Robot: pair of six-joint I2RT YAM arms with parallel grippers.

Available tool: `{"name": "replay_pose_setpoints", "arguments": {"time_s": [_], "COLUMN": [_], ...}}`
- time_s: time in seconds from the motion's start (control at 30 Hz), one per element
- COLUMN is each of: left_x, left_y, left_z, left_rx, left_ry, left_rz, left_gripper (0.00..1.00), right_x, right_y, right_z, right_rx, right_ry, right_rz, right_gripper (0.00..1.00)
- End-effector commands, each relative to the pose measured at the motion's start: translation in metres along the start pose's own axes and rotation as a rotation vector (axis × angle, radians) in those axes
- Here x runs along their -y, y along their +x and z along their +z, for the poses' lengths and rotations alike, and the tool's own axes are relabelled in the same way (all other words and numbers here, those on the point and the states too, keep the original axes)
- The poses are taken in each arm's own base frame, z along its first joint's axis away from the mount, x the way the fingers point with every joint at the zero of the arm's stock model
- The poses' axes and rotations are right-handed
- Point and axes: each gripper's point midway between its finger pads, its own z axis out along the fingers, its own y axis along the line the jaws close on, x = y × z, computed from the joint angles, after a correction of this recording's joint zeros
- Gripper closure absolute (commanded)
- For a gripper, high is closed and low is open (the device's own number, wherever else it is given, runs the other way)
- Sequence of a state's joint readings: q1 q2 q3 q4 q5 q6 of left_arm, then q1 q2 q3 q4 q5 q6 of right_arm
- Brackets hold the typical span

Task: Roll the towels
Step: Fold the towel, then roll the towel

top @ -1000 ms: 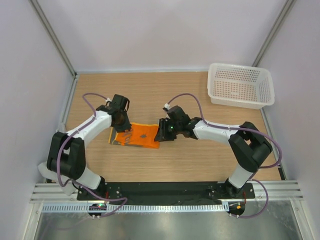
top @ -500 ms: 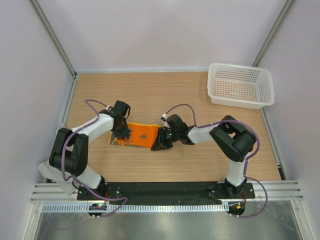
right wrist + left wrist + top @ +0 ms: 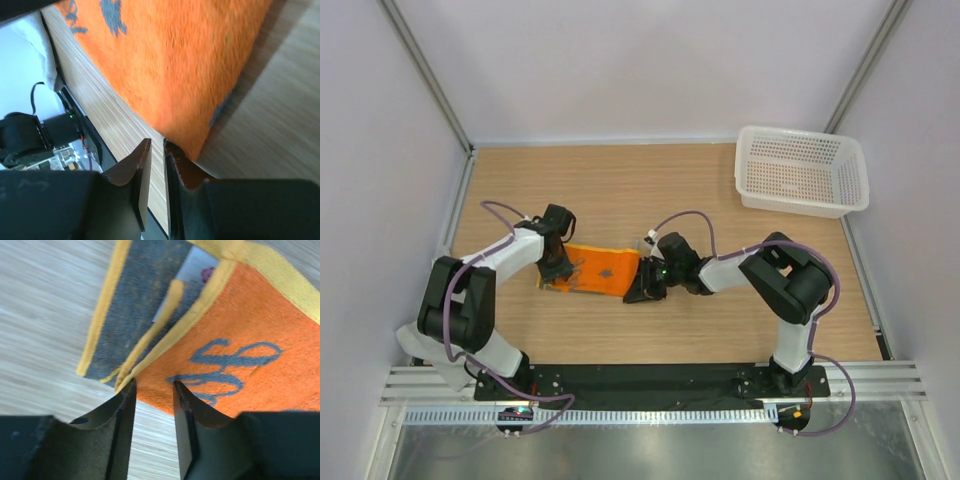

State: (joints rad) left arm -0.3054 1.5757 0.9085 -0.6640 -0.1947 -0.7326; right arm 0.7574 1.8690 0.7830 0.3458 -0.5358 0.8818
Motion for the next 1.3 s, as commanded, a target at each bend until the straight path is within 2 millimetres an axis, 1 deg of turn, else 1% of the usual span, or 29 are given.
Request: {"name": "replay_pose_setpoints", "arguments": {"time_s": [0.0,0.03,0.07,0.13,0.17,0.2,0.23,0.27,0.3,0.33,0.37,0.4,0.43,0.47,0.5,0.53,0.57,0.6,0.63,0.67,0.7,0.73,0.77,0.83,0.87,0.9,0.97,1.13,1.27], "left_x": [-0.019,-0.025,-0.026,-0.030,-0.030,-0.029,-0.028,-0.027,-0.019,-0.011,-0.003,0.005,0.024,0.035,0.045,0.065,0.077,0.087,0.103,0.119,0.130,0.138,0.154,0.168,0.177,0.182,0.187,0.187,0.191], "left_y": [-0.021,-0.021,-0.027,-0.032,-0.035,-0.042,-0.043,-0.046,-0.053,-0.050,-0.050,-0.050,-0.044,-0.042,-0.037,-0.028,-0.022,-0.016,-0.012,0.003,0.008,0.018,0.026,0.039,0.045,0.053,0.059,0.072,0.083], "left_z": [-0.018,-0.021,-0.026,-0.033,-0.037,-0.045,-0.051,-0.056,-0.067,-0.075,-0.080,-0.085,-0.092,-0.095,-0.097,-0.100,-0.101,-0.100,-0.098,-0.099,-0.099,-0.089,-0.094,-0.088,-0.082,-0.080,-0.072,-0.059,-0.056], "left_rx": [0.083,0.085,0.103,0.125,0.135,0.175,0.192,0.222,0.265,0.296,0.314,0.328,0.347,0.358,0.363,0.366,0.368,0.364,0.360,0.359,0.358,0.341,0.345,0.321,0.310,0.301,0.289,0.256,0.252], "left_ry": [-0.100,-0.131,-0.139,-0.161,-0.159,-0.161,-0.168,-0.176,-0.164,-0.169,-0.159,-0.144,-0.115,-0.096,-0.082,-0.055,-0.036,-0.025,-0.016,0.005,0.013,-0.005,0.023,0.036,0.036,0.040,0.021,0.002,0.003], "left_rz": [-0.025,-0.023,-0.030,-0.027,-0.029,-0.027,-0.013,0.004,0.017,0.066,0.090,0.109,0.160,0.173,0.194,0.235,0.259,0.272,0.294,0.346,0.359,0.390,0.407,0.421,0.431,0.448,0.459,0.476,0.495], "left_gripper": [0.62,0.56,0.53,0.50,0.50,0.50,0.50,0.50,0.50,0.50,0.50,0.50,0.50,0.50,0.50,0.51,0.51,0.51,0.52,0.52,0.52,0.52,0.52,0.53,0.53,0.53,0.53,0.54,0.55], "right_x": [0.027,0.019,0.023,0.021,0.015,0.013,0.011,0.011,0.011,0.010,0.022,0.019,0.024,0.036,0.036,0.039,0.045,0.046,0.046,0.054,0.055,0.057,0.058,0.061,0.059,0.060,0.062,0.071,0.076], "right_y": [0.020,0.015,0.019,0.016,0.016,0.015,0.015,0.012,0.010,0.006,0.003,-0.006,-0.010,-0.018,-0.022,-0.025,-0.027,-0.028,-0.029,-0.033,-0.033,-0.033,-0.035,-0.038,-0.035,-0.037,-0.036,-0.033,-0.029], "right_z": [-0.014,-0.021,-0.027,-0.036,-0.047,-0.052,-0.057,-0.068,-0.074,-0.079,-0.089,-0.098,-0.104,-0.116,-0.123,-0.127,-0.133,-0.136,-0.139,-0.145,-0.147,-0.148,-0.149,-0.153,-0.152,-0.155,-0.158,-0.164,-0.160], "right_rx": [-0.034,-0.004,-0.012,0.010,0.021,0.029,0.037,0.061,0.075,0.100,0.129,0.177,0.201,0.238,0.262,0.273,0.281,0.285,0.293,0.316,0.318,0.319,0.323,0.336,0.315,0.326,0.324,0.323,0.312], "right_ry": [0.118,0.113,0.139,0.157,0.164,0.172,0.180,0.215,0.232,0.252,0.330,0.360,0.404,0.484,0.500,0.515,0.537,0.540,0.540,0.575,0.578,0.576,0.574,0.581,0.557,0.554,0.548,0.558,0.552], "right_rz": [-0.011,-0.048,-0.049,-0.074,-0.100,-0.110,-0.121,-0.137,-0.145,-0.152,-0.138,-0.140,-0.129,-0.104,-0.092,-0.079,-0.057,-0.049,-0.042,-0.026,-0.016,-0.004,0.005,0.024,0.037,0.047,0.054,0.072,0.087], "right_gripper": [0.75,0.74,0.73,0.68,0.67,0.65,0.64,0.62,0.61,0.59,0.59,0.58,0.57,0.56,0.57,0.57,0.57,0.57,0.57,0.57,0.57,0.57,0.57,0.57,0.57,0.57,0.57,0.56,0.57]}}
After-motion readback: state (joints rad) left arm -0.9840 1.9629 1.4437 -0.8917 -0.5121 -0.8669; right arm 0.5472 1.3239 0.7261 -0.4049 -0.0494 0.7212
